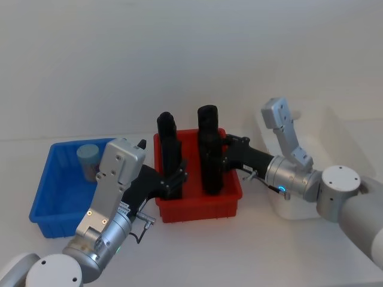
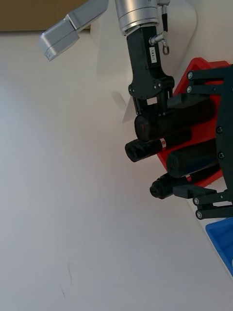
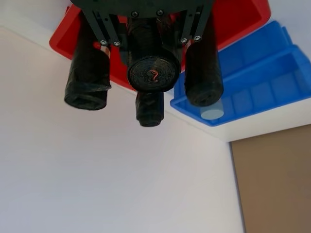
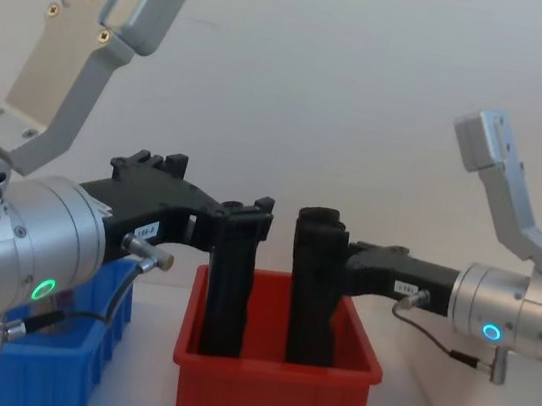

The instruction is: Pick the cotton swabs from the blue box and place them into the white box.

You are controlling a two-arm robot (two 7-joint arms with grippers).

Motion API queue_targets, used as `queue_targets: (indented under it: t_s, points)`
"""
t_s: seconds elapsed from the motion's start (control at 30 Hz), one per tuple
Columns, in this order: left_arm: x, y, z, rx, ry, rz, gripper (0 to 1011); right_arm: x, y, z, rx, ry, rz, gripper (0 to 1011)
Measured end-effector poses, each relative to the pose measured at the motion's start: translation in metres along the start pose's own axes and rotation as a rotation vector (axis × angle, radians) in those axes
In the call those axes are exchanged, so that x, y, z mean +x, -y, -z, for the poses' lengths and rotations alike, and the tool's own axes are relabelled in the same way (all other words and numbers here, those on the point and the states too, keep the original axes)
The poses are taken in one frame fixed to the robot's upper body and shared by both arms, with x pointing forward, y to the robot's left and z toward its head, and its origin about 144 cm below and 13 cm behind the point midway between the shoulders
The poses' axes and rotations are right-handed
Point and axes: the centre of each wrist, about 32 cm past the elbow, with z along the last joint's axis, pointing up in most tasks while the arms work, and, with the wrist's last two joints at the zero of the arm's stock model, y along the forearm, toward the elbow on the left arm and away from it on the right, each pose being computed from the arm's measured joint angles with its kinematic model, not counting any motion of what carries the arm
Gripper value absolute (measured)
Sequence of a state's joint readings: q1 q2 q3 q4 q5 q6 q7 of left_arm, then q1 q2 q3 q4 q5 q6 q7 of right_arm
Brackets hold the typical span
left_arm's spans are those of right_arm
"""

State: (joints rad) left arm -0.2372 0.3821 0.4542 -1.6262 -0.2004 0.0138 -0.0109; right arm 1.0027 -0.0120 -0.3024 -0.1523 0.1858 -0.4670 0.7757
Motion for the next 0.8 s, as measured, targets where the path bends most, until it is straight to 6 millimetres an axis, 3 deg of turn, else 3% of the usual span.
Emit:
queue_targets:
  t_s: [0.5,0.8]
  points:
    - [0.0,0.0,0.0,0.0,0.0,0.0,1004,0.004,0.01,-0.02,0.146,0.019,0.098,487]
    - [0.0,0.0,0.0,0.0,0.0,0.0,1004,-0.007,0.027,-0.048,0.24,0.033,0.168,487]
